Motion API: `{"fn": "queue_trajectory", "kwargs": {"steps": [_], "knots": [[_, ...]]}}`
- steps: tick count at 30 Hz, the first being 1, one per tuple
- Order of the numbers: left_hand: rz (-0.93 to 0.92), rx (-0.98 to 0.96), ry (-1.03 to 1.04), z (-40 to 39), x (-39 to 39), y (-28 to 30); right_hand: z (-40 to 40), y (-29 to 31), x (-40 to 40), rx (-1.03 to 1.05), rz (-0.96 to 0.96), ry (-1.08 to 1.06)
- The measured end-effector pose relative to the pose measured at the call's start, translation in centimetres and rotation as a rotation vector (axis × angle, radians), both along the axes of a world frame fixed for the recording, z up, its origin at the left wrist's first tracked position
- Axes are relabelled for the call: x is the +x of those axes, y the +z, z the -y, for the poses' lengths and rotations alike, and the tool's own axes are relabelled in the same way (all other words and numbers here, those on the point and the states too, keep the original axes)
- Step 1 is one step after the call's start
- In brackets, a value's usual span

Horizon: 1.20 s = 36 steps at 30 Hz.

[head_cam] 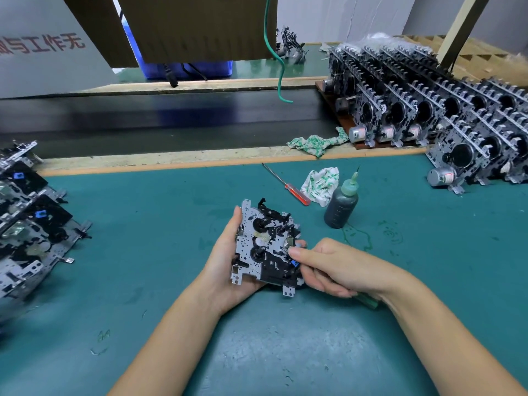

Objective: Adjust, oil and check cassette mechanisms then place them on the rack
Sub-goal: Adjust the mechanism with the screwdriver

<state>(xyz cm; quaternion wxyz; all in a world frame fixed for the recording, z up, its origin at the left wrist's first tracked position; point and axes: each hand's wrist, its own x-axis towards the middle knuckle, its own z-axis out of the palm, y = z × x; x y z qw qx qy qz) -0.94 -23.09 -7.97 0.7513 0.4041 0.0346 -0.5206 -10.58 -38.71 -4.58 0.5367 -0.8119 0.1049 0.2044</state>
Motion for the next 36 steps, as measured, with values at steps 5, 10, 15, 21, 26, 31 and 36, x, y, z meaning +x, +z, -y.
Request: {"fn": "queue_trajectory", "kwargs": {"steps": [5, 10, 15, 21, 26, 31, 36], "knots": [[0.0, 0.005, -0.008, 0.0, -0.1, 0.3, 0.4, -0.1, 0.3, -0.076, 0.003, 0.039], [-0.05, -0.044, 0.042, -0.3, -0.4, 0.9, 0.9, -0.2, 0.0, 0.041, 0.061, -0.009], [-0.196, -0.21, 0.15, -0.6, -0.8, 1.5, 2.3, 0.1, -0.1, 0.258, 0.133, -0.174], [-0.267, -0.28, 0.165, -0.3, -1.1, 2.3, 2.8, 0.1, -0.3, 0.092, 0.142, -0.225], [-0.25, -0.277, 0.157, -0.4, -1.1, 2.3, 2.8, 0.5, -0.4, 0.019, 0.231, -0.249], [-0.128, -0.196, -0.069, -1.0, -0.6, 1.8, 2.9, 0.7, -1.3, -0.734, 0.401, -0.18], [0.088, 0.027, -0.347, -1.8, -0.3, 2.2, 1.7, 0.7, -3.2, -0.894, 0.547, 0.134]]}}
